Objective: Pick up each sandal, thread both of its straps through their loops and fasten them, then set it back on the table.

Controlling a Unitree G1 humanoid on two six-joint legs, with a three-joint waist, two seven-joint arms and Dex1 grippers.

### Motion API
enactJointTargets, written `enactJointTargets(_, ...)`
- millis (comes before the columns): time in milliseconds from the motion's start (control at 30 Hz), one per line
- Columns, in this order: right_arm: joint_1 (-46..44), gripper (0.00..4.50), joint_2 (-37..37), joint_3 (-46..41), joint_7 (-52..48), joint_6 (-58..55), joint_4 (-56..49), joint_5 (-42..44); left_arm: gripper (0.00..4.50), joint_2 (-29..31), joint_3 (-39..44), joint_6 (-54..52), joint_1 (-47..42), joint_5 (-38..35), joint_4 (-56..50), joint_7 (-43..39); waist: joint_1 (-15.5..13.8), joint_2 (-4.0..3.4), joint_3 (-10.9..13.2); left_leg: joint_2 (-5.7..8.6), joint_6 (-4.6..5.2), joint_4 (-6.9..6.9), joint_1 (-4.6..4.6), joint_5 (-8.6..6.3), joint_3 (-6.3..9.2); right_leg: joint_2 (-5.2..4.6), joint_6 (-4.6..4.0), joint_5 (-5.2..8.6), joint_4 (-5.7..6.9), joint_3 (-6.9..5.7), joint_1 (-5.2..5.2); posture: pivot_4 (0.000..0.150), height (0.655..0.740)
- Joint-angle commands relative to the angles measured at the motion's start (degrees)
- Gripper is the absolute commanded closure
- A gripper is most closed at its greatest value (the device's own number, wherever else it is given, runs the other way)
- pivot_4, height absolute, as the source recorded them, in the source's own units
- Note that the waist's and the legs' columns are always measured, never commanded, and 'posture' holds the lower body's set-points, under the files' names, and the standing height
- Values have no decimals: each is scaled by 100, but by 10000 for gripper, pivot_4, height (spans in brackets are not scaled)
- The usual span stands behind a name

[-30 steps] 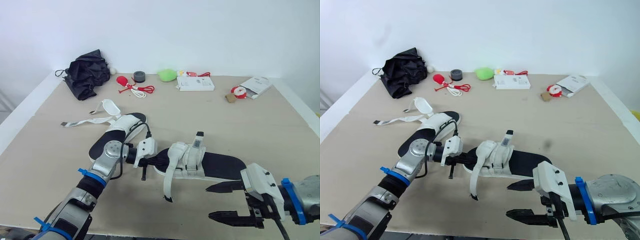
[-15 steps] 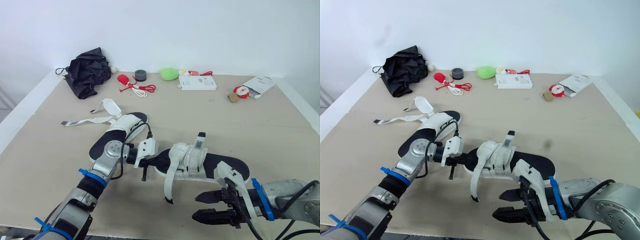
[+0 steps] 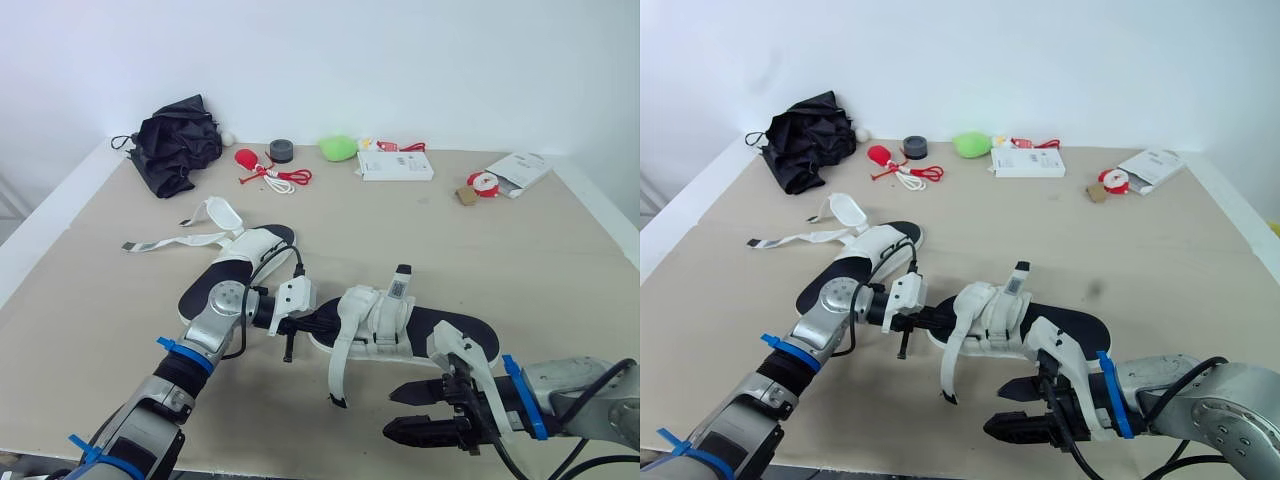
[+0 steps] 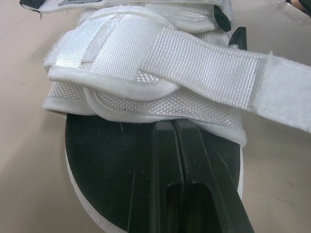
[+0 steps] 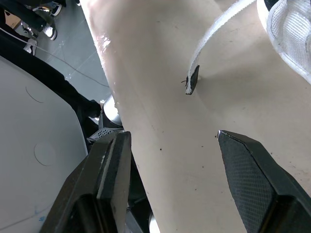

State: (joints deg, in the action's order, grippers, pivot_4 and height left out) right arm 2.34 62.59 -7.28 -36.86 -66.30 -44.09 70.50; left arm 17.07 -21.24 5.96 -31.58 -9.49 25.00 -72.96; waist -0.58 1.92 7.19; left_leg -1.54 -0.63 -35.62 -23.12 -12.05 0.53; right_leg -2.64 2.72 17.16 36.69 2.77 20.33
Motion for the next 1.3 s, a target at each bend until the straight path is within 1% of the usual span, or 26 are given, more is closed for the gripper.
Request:
enactJointTargets(33, -55, 14121, 10, -34, 13, 22, -24, 101, 45000, 184, -499, -376, 434, 616, 603, -54, 0, 0, 0, 0, 0, 0, 0, 0, 0, 0, 0, 0, 0, 0, 0, 1500, 7400)
enactJointTargets(800, -56, 14121, 12, -33, 17, 23, -24, 105, 45000, 184, -499, -376, 434, 616, 603, -54, 0, 0, 1, -1, 0, 1, -1, 0, 5, -2, -4, 3, -2, -4, 9, 1500, 7400)
enactJointTargets(833, -852, 14121, -862, 555, 710, -290, 575, 107, 45000, 296, -466, -472, 512, 577, 438, -87, 1, 0, 1, -1, 0, 1, -1, 0, 5, -2, -4, 3, -2, -4, 9, 1500, 7400)
enactJointTargets(867, -1439, 14121, -1512, 993, 1222, -520, 1021, 107, 45000, 375, -443, -547, 573, 550, 311, -103, 55, 31, -10, -1, 0, 1, -1, 0, 5, -2, -5, 3, -2, -4, 9, 1500, 7400)
enactJointTargets(900, -1867, 14121, -1995, 1276, 1604, -736, 1344, 115, 45000, 433, -427, -606, 619, 528, 212, -111, 128, 77, 9, -16, 2, 13, 28, -1, -2, 9, -18, 1, -3, 0, 5, 1500, 7400)
enactJointTargets(933, -2129, 14121, -2309, 1401, 1856, -932, 1542, 131, 45000, 466, -421, -647, 647, 515, 146, -111, 167, 30, 16, -34, -15, 13, 19, -12, 8, 13, -51, -6, -10, 0, -36, 1500, 7400)
enactJointTargets(967, -2206, 14121, -2421, 1376, 1965, -1070, 1604, 161, 45000, 472, -422, -671, 657, 512, 117, -103, 182, -9, 34, -36, -14, 12, 31, -11, 49, 13, -61, -7, -31, -7, -40, 1500, 7400)
enactJointTargets(1000, -2279, 14121, -2523, 1351, 2082, -1198, 1666, 197, 45000, 478, -423, -696, 666, 510, 87, -94, 147, -33, 33, -32, -7, 20, 33, -7, 58, 8, -60, -9, -40, -15, -7, 1500, 7400)
enactJointTargets(1067, -2364, 14121, -2644, 1311, 2258, -1362, 1741, 274, 45000, 482, -418, -734, 684, 514, 38, -81, 123, -38, 23, -31, 14, 22, -11, 8, 50, 0, -49, -6, -29, -44, 13, 1500, 7400)
enactJointTargets(1100, -2384, 14121, -2677, 1289, 2322, -1416, 1759, 311, 45000, 483, -414, -748, 693, 517, 17, -79, 124, -38, 12, -31, 10, 23, -17, 4, 46, 10, -62, -20, -28, -45, 12, 1500, 7400)
enactJointTargets(1167, -2409, 14121, -2714, 1252, 2416, -1495, 1775, 386, 45000, 481, -405, -765, 704, 520, -10, -83, 125, -38, 5, -20, 20, 24, -23, -12, 46, 15, -49, -22, -26, -40, -8, 1500, 7400)
enactJointTargets(1300, -2425, 14121, -2686, 1160, 2477, -1604, 1758, 559, 45000, 455, -393, -775, 688, 533, 5, -78, 131, -36, 7, -15, 24, 22, -28, -15, 45, 14, -43, -22, -25, -51, -11, 1500, 7400)
